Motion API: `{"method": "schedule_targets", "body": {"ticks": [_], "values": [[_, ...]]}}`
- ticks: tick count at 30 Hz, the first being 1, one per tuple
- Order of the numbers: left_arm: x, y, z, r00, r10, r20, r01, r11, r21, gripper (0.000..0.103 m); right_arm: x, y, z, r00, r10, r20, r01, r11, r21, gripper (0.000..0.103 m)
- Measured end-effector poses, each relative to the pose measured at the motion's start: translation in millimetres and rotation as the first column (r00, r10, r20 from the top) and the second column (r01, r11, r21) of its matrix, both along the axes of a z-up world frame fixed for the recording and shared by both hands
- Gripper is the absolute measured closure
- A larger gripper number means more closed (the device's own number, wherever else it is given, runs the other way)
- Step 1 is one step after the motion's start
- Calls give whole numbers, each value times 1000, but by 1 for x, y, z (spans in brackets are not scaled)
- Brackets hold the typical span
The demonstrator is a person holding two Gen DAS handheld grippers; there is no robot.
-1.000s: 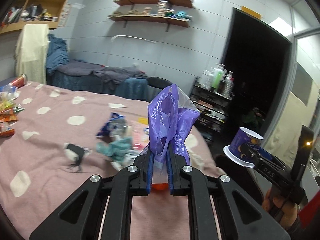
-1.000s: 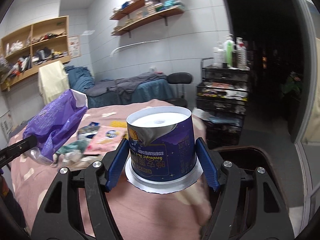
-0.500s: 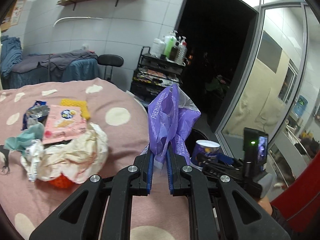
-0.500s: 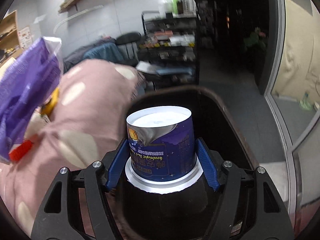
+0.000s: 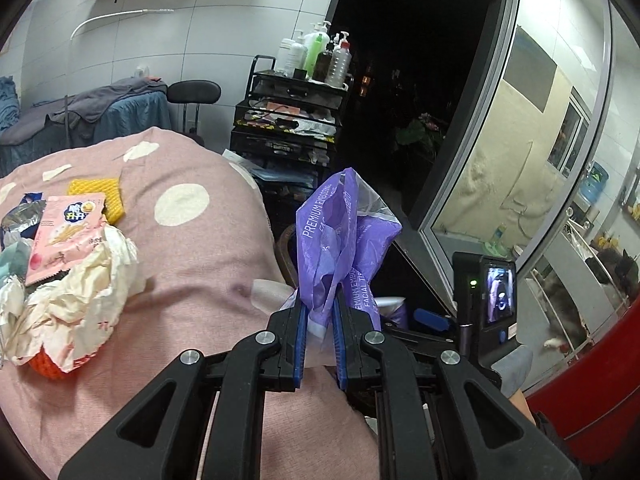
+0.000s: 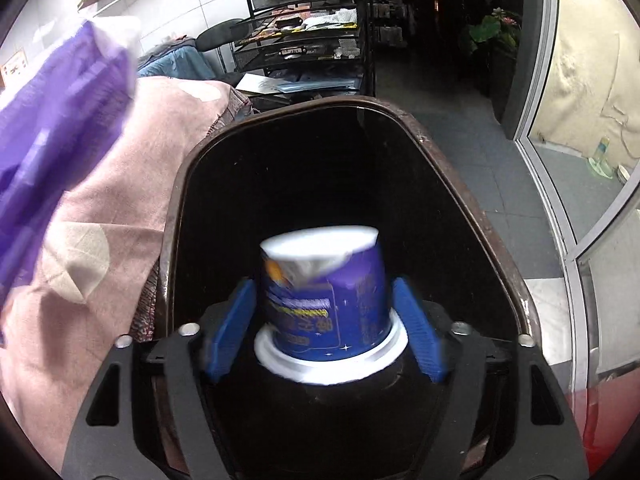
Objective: Collect trash
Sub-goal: 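Carry cup and bag to the bin and open both tools to drop them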
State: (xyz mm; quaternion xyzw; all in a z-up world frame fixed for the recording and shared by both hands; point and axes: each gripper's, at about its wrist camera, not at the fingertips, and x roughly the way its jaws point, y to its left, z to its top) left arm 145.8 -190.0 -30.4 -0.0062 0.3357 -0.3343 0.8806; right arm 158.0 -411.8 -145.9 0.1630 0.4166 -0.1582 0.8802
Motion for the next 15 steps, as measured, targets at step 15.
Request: {"method": "schedule_targets", "body": {"ticks": [15], "values": [[8,-33,-6,997,-37,-62,39,999,34,91,-55,-19,60,929,-227,293,272,954,-124,12]]}}
